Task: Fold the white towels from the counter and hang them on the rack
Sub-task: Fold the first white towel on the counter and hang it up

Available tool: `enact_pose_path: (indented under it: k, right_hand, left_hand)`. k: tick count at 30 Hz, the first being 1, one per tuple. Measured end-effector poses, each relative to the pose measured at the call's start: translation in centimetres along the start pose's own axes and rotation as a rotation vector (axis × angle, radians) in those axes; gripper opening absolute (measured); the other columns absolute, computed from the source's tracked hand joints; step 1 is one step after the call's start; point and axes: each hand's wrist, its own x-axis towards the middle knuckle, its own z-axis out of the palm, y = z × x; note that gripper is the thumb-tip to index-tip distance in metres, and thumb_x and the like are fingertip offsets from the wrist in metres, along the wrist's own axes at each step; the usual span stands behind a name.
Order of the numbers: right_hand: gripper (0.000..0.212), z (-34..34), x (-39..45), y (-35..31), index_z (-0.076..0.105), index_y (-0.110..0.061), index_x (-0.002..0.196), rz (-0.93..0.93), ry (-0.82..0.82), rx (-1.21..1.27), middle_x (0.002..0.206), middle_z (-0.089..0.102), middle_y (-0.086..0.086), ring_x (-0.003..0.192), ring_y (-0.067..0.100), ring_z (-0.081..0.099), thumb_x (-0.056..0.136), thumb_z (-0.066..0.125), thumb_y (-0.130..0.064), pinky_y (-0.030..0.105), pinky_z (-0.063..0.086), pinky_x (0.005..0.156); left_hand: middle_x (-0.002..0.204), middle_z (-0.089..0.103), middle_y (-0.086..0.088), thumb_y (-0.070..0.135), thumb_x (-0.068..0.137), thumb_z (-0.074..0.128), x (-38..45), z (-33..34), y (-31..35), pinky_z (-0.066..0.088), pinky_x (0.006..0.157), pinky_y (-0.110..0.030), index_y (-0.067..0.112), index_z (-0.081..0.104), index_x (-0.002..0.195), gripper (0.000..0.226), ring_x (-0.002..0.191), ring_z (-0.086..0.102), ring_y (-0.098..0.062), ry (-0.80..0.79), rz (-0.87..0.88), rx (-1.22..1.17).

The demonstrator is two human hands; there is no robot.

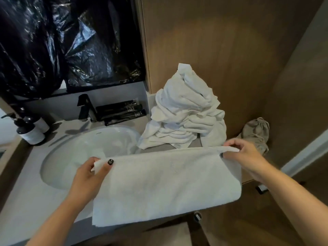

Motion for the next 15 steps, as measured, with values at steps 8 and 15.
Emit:
enact_pose_path:
  k: [8,15]
  right_hand:
    - [0.019,6.4,10.5,2.0,0.070,-0.011,0.095,-0.016,-0.182,-0.322,0.094,0.063,-0.004,0.091,0.012,0.056,0.082,0.066,0.003,0.013,0.038,0.062]
    - [0.023,10.7,14.6,3.7,0.070,-0.003,0.094,-0.248,-0.065,-0.453,0.095,0.068,0.013,0.093,0.028,0.063,0.082,0.057,0.012,0.014,0.037,0.072]
  left_hand:
    - [0.083,0.060,-0.010,0.032,0.100,0.053,3.3,4.1,-5.5,0.041,0.063,-0.037,0.007,0.051,0.103,0.025,0.081,0.059,-0.034,0.091,-0.246,0.253]
    - [0.096,0.055,-0.021,0.025,0.104,0.039,7.2,4.7,-7.6,0.035,0.074,-0.038,0.007,0.039,0.103,0.017,0.084,0.046,-0.032,0.186,-0.299,0.396]
